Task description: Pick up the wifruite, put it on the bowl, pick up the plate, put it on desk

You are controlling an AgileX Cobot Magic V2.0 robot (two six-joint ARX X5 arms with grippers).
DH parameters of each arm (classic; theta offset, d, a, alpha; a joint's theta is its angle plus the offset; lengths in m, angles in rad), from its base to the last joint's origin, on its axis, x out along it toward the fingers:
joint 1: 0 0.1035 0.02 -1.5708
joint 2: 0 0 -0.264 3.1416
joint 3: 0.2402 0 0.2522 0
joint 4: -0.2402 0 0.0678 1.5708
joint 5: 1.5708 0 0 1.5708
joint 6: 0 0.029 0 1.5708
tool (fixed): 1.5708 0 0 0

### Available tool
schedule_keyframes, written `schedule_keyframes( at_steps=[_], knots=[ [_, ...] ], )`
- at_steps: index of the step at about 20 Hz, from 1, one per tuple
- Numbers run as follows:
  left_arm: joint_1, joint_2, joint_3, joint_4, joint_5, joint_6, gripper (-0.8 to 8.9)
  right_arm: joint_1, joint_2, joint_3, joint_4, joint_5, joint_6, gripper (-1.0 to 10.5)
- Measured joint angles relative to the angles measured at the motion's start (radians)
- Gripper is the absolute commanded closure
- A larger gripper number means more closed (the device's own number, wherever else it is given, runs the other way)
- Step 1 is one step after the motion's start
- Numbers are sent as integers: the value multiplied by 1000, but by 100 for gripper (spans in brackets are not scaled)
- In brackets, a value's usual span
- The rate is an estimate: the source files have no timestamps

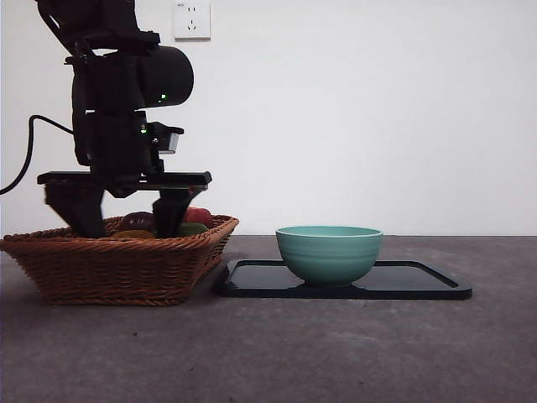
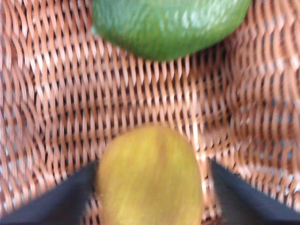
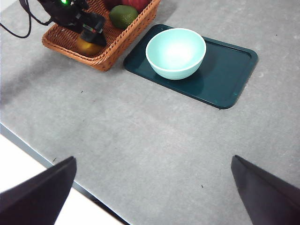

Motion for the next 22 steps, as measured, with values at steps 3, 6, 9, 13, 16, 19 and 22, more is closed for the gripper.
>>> schedule_keyframes(
  at_steps=[3,6,9,13,16,19,22],
  knots=[
    [0,0,43,-40,10,2,282,0,0,0,0,0,0,367],
    [0,-52,81,-66,18,14,282,0,0,0,0,0,0,367],
    [0,-192,89,-90,57,30,283,0,0,0,0,0,0,367],
    [0,-381,98,-181,200,81,282,0,0,0,0,0,0,367],
    [-1,-505,98,-236,360,157,282,0,0,0,0,0,0,367],
    [-8,-606,98,-302,485,232,282,0,0,0,0,0,0,367],
    [-35,-686,98,-376,556,298,283,0,0,0,0,0,0,367]
  ],
)
